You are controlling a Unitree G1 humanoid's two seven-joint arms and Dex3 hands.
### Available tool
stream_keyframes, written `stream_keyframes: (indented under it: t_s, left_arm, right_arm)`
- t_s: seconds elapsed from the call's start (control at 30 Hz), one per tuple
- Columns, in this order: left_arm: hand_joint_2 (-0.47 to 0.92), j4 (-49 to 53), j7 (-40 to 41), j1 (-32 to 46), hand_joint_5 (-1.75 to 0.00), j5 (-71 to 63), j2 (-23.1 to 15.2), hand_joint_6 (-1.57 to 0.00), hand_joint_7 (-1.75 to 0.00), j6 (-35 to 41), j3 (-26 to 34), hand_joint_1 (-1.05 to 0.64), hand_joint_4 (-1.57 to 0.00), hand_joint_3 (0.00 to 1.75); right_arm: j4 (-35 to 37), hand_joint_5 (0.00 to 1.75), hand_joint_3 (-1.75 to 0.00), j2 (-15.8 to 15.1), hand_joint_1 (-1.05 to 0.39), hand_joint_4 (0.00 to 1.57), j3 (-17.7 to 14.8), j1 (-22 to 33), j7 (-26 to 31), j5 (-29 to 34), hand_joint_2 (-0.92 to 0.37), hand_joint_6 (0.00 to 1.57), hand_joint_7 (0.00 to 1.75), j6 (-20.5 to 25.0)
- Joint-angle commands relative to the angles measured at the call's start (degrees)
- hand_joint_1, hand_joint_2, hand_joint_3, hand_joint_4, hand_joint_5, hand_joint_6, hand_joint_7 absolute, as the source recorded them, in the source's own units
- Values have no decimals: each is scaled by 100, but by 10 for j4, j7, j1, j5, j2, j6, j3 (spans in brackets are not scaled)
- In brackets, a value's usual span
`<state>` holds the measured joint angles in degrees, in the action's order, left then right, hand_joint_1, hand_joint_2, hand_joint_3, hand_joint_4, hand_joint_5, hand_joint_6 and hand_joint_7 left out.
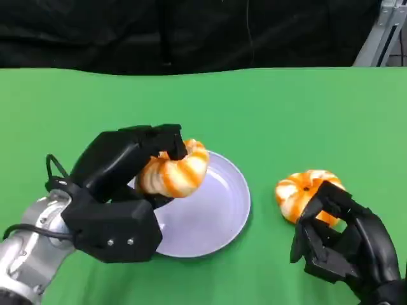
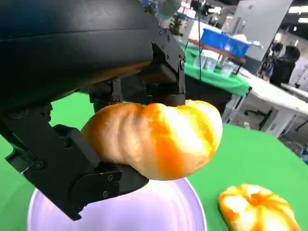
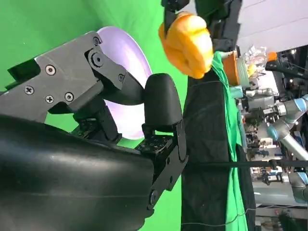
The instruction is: Grasp the bread from the table and place it into the plate.
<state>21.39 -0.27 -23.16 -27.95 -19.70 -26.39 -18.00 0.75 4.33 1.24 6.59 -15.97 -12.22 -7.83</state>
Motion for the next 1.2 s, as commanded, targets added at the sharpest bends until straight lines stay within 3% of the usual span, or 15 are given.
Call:
stream_keyframes:
  t_s: [0.03, 0.17, 0.23, 0.3, 0.33, 0.37, 0.4, 0.43, 0.47, 0.53, 0.63, 1.03, 1.2]
  left_arm:
    - [66, 56, -16, -29, -175, -19, 8, -63, -163, -6, -24, -1, -67, 87]
    - [71, 112, -9, -54, -175, -34, 14, -65, -158, -19, -37, 0, -65, 80]
    - [79, 136, 3, -66, -174, -52, 14, -66, -152, -26, -46, -1, -62, 63]
    - [82, 139, 26, -73, -174, -87, 5, -66, -152, -27, -59, -2, -61, 59]
    - [87, 128, 40, -72, -125, -115, -2, -70, -107, -20, -67, -19, -62, 45]
    - [90, 120, 51, -72, -62, -135, -7, -80, -50, -14, -73, -39, -69, 38]
    - [91, 111, 63, -68, -37, -153, -12, -84, -28, -8, -77, -46, -73, 36]
    - [92, 106, 69, -65, -15, -162, -13, -70, -11, -5, -79, -74, -50, 42]
    - [92, 98, 65, -61, -8, -167, -15, -62, -6, 3, -80, -85, -37, 46]
    - [92, 85, 48, -56, -2, -173, -18, -46, -1, 19, -82, -100, -13, 55]
    - [92, 76, 29, -54, 0, -177, -25, -35, 0, 34, -86, -104, -2, 62]
    - [92, 43, -30, -24, 0, -123, -35, -24, 0, 48, -70, -105, 0, 72]
    - [92, -2, -103, 17, -1, 6, -36, -31, -2, 46, -18, -93, -3, 60]
  right_arm:
    - [-5, 175, -114, -3, -9, 85, 0, -3, 7, -1, -60, 63, 173, 1]
    - [-5, 175, -114, -4, -10, 85, 0, -2, 6, -1, -59, 63, 173, -1]
    - [-7, 175, -114, -4, -10, 85, 1, 0, 5, -1, -59, 62, 173, -2]
    - [-6, 175, -114, -4, -10, 85, 1, -1, 4, -2, -59, 62, 173, -3]
    - [-5, 175, -114, -3, -10, 86, 1, -1, 4, -2, -59, 62, 174, -3]
    - [-5, 175, -114, -3, -9, 86, 0, -1, 5, -2, -59, 62, 174, -3]
    - [-4, 175, -114, -3, -9, 86, 0, -2, 4, -3, -59, 62, 174, -4]
    - [-4, 175, -114, -3, -9, 86, 0, -1, 3, -4, -59, 63, 173, -4]
    - [-5, 175, -114, -4, -10, 86, 0, -1, 4, -3, -59, 63, 173, -2]
    - [-8, 175, -113, -4, -10, 85, 0, 0, 7, -1, -59, 63, 172, 2]
    - [-6, 175, -113, -2, -9, 86, 1, -1, 5, -2, -60, 63, 172, -5]
    - [-9, 175, -113, -4, -9, 85, 1, 1, 4, -3, -60, 63, 172, -4]
    - [-14, 175, -114, -2, -8, 86, 2, 2, 8, -3, -60, 63, 173, 1]
